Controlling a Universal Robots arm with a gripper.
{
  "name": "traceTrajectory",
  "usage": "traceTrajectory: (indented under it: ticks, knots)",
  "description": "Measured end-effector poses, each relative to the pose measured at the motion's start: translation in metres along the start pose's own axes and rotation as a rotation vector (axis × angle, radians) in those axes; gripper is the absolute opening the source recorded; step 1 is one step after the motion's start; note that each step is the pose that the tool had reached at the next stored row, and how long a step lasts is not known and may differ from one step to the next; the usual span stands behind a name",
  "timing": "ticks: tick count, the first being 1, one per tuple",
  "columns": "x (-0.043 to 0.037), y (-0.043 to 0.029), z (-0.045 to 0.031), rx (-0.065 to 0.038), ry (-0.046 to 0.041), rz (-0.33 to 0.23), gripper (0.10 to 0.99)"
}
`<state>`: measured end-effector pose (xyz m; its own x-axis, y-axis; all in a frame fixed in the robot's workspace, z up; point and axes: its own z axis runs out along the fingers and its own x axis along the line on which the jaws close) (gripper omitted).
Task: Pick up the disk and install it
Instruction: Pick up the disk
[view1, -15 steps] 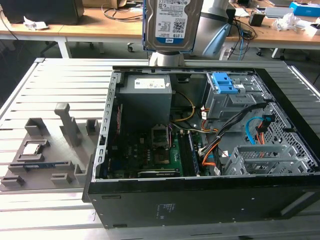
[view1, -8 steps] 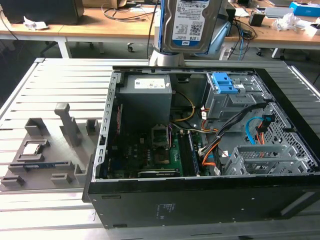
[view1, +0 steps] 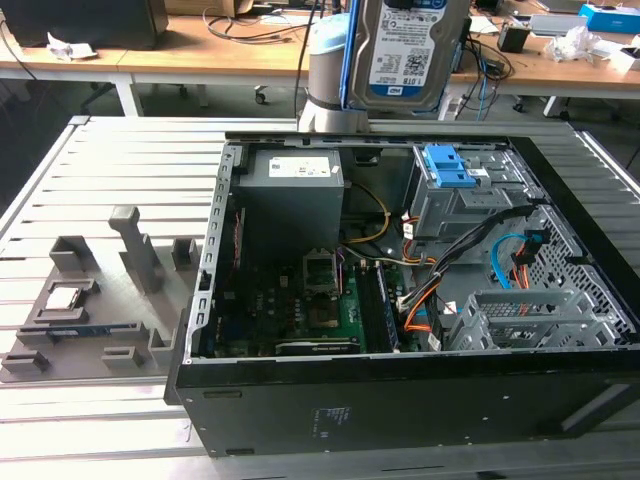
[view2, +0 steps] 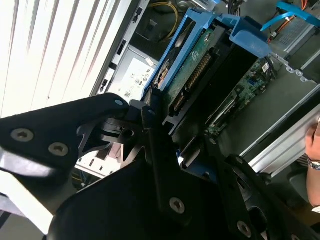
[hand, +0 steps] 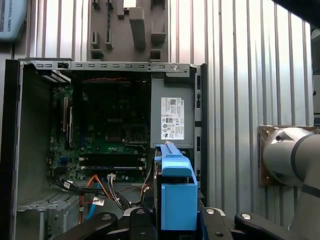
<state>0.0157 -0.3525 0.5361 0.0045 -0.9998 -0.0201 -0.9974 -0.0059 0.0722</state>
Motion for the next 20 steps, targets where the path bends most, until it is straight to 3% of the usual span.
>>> traceTrajectory:
  ticks: [8,13,18,20]
  knots:
    - [0.0002,-0.0203,0.0057,0.0,0.001,0.0,0.365]
    - [0.0004,-0.0271,0.0116,0.0,0.0011,0.0,0.365]
    - [0.0005,-0.029,0.0132,0.0,0.0011,0.0,0.365]
    - [0.0054,-0.0291,0.0131,0.0,0.0027,0.0,0.365]
